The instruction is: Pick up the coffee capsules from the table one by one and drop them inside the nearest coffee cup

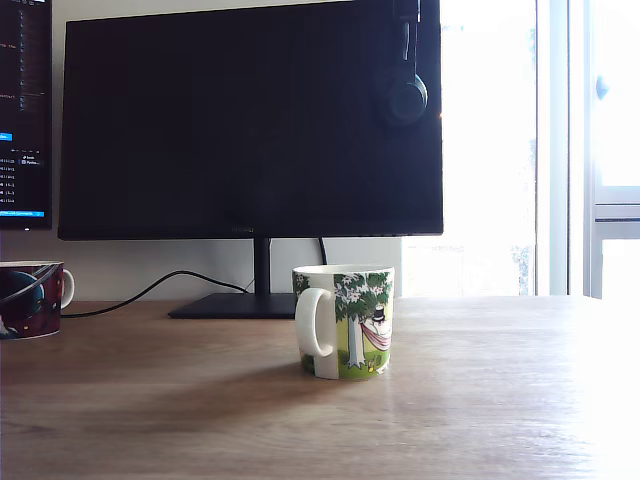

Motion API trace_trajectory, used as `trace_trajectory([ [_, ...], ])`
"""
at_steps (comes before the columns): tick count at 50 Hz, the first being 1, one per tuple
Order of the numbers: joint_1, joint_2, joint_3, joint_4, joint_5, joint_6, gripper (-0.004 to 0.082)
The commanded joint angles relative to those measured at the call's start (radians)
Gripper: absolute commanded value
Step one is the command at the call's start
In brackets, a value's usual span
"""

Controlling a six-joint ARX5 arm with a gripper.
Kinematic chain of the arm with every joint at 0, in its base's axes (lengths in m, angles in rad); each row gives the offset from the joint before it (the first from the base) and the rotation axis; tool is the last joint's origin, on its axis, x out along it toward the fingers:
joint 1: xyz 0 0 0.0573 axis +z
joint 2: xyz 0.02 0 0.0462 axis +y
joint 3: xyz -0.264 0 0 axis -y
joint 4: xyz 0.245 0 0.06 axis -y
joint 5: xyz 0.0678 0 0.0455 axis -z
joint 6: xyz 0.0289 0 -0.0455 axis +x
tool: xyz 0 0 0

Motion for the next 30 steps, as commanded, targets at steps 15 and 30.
trace_trajectory([
  [15,-0.035,-0.189,-0.186,0.05,0.0,-0.083,-0.002],
  [30,-0.105,-0.452,-0.203,-0.182,-0.021,-0.126,-0.002],
])
